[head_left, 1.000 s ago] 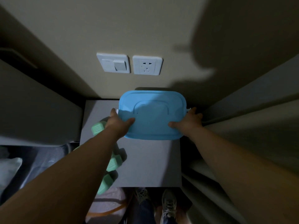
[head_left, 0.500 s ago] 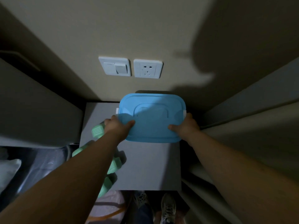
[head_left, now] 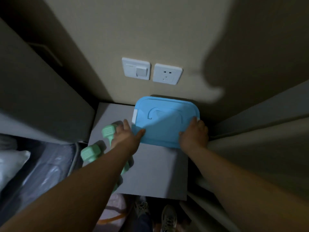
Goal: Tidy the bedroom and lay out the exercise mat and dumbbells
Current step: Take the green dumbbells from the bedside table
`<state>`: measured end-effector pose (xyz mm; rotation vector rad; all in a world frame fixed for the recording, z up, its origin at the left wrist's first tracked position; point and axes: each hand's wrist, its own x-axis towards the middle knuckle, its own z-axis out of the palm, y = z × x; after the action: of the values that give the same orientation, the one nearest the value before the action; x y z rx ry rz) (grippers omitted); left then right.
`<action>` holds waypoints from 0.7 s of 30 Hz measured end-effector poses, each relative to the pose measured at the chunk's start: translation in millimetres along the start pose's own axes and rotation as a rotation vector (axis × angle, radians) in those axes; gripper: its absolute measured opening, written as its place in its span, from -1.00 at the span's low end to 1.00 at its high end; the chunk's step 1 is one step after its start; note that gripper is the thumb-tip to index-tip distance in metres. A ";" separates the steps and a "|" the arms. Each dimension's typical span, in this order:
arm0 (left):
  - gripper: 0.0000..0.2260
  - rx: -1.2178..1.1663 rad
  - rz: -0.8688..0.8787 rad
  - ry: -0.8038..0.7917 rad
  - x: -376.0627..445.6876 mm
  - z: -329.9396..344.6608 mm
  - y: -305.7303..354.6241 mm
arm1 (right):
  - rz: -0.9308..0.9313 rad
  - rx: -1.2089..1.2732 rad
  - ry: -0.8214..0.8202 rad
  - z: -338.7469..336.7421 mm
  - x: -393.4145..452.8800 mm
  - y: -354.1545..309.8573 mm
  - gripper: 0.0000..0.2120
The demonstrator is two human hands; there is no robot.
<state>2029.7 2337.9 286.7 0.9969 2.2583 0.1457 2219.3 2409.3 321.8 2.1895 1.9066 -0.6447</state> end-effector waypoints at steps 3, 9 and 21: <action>-0.34 -0.035 -0.133 0.036 -19.9 -4.6 -41.8 | -0.309 0.082 0.095 12.8 -36.1 -32.5 -0.53; -0.41 -0.086 -0.445 0.006 -40.6 -5.7 -160.6 | -0.648 0.092 -0.384 92.6 -94.7 -114.1 -0.68; -0.51 -0.495 -0.496 -0.072 19.4 85.0 -209.4 | -0.276 0.145 -0.488 238.7 -27.1 -170.1 -0.37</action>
<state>1941.9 2190.9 137.9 0.1743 2.1746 0.4172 2001.1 2318.5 146.3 1.6354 1.9414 -1.2648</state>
